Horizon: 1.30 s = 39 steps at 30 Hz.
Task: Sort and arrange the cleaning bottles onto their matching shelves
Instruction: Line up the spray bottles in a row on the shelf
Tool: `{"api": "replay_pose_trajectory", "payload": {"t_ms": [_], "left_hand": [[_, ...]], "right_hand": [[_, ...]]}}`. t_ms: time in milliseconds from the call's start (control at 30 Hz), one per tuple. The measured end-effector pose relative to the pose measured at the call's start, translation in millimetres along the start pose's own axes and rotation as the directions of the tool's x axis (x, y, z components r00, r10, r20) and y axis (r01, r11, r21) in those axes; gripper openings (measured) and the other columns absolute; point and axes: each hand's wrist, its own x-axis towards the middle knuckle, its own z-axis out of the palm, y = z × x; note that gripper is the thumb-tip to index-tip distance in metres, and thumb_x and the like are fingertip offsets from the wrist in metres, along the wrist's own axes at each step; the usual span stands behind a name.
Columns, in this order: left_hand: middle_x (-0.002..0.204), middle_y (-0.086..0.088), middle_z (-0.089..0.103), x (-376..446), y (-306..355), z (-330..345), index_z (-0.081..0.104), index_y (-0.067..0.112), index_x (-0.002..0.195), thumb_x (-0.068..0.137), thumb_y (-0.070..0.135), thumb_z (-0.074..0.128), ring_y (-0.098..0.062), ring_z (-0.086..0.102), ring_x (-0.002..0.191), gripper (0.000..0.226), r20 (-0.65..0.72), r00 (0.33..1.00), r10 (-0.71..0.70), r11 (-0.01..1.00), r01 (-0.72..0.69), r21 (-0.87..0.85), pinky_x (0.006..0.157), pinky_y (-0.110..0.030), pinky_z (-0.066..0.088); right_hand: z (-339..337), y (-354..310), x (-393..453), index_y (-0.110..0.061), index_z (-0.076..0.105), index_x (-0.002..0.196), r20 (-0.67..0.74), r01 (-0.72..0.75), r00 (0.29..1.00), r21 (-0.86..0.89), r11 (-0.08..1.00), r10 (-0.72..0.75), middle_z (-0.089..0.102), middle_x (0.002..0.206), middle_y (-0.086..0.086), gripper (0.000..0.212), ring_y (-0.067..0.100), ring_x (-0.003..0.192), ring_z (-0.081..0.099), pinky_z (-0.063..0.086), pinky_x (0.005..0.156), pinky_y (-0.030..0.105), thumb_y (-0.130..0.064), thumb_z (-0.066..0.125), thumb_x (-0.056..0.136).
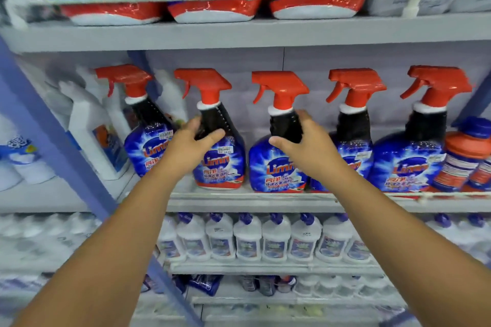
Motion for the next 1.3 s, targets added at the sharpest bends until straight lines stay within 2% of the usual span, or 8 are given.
{"api": "replay_pose_trajectory", "payload": {"t_ms": [100,233,567,733,867,933,1067,1300], "left_hand": [[0.111,0.014,0.073,2,-11,-8,0.063,0.041,0.12,0.087,0.052,0.071,-0.009,0.069,0.102,0.035,0.036,0.999,0.026,0.999,-0.025,-0.03,0.086,-0.037,0.057],[0.108,0.022,0.072,-8,-14,-9,0.065,0.042,0.115,0.09,0.045,0.073,0.004,0.065,0.1,0.027,0.057,0.995,0.082,0.996,-0.079,-0.052,0.084,-0.025,0.05],[0.117,0.017,0.069,-20,-7,-2,0.061,0.039,0.122,0.088,0.05,0.071,-0.007,0.064,0.112,0.037,-0.003,0.998,0.065,0.993,-0.065,-0.101,0.1,-0.043,0.053],[0.117,0.021,0.067,-19,-11,-6,0.061,0.039,0.122,0.091,0.043,0.072,-0.002,0.062,0.113,0.033,0.045,0.993,0.113,0.984,-0.105,-0.141,0.1,-0.033,0.051],[0.111,0.012,0.063,-17,-43,-41,0.064,0.029,0.108,0.093,0.031,0.07,-0.008,0.058,0.108,0.017,-0.427,0.857,0.29,0.953,-0.3,0.045,0.097,-0.025,0.046],[0.115,0.0,0.062,-3,-62,-66,0.063,0.017,0.112,0.089,0.04,0.072,-0.019,0.056,0.112,0.035,-0.55,0.791,0.267,0.963,-0.204,0.174,0.099,-0.024,0.041],[0.125,-0.002,0.068,31,-67,-87,0.057,0.023,0.129,0.074,0.066,0.074,-0.024,0.064,0.115,0.071,-0.374,0.925,-0.066,0.997,0.076,0.012,0.1,-0.038,0.051],[0.106,0.008,0.075,39,-69,-102,0.067,0.036,0.119,0.082,0.055,0.077,-0.015,0.07,0.094,0.043,-0.124,0.976,-0.181,0.979,0.167,-0.118,0.085,-0.033,0.055]], "right_hand": [[5,3,1,-0.028,0.054,0.13,-0.076,-0.038,0.997,-0.05,0.998,0.034,0.067,0.117,-0.007,0.05,0.015,0.108,0.062,0.046,0.083,0.026,-0.04,0.077,0.088],[9,-2,0,-0.025,0.056,0.127,-0.107,-0.054,0.993,-0.074,0.996,0.046,0.063,0.109,-0.009,0.044,0.013,0.102,0.061,0.043,0.079,0.024,-0.036,0.076,0.089],[7,-8,-6,-0.025,0.056,0.129,-0.112,-0.073,0.992,-0.115,0.991,0.06,0.062,0.111,-0.011,0.045,0.01,0.102,0.058,0.037,0.071,0.008,-0.04,0.074,0.09],[8,-7,-6,-0.024,0.055,0.129,-0.106,-0.072,0.993,-0.138,0.988,0.058,0.061,0.11,-0.01,0.045,0.011,0.102,0.057,0.039,0.071,0.013,-0.04,0.073,0.091],[8,-7,-6,-0.024,0.054,0.131,-0.108,-0.079,0.992,-0.138,0.987,0.064,0.062,0.112,-0.008,0.047,0.013,0.102,0.057,0.043,0.077,0.024,-0.041,0.074,0.091],[9,-6,-7,-0.024,0.054,0.132,-0.11,-0.079,0.992,-0.137,0.987,0.064,0.061,0.113,-0.008,0.048,0.013,0.103,0.056,0.042,0.082,0.028,-0.041,0.073,0.091],[12,-8,-8,-0.024,0.053,0.134,-0.131,-0.076,0.99,-0.131,0.988,0.058,0.059,0.112,-0.01,0.049,0.012,0.101,0.055,0.041,0.082,0.028,-0.039,0.072,0.092],[12,-8,-7,-0.025,0.054,0.134,-0.14,-0.096,0.987,-0.129,0.987,0.077,0.059,0.111,-0.011,0.048,0.013,0.1,0.055,0.039,0.079,0.027,-0.038,0.073,0.092]]}}
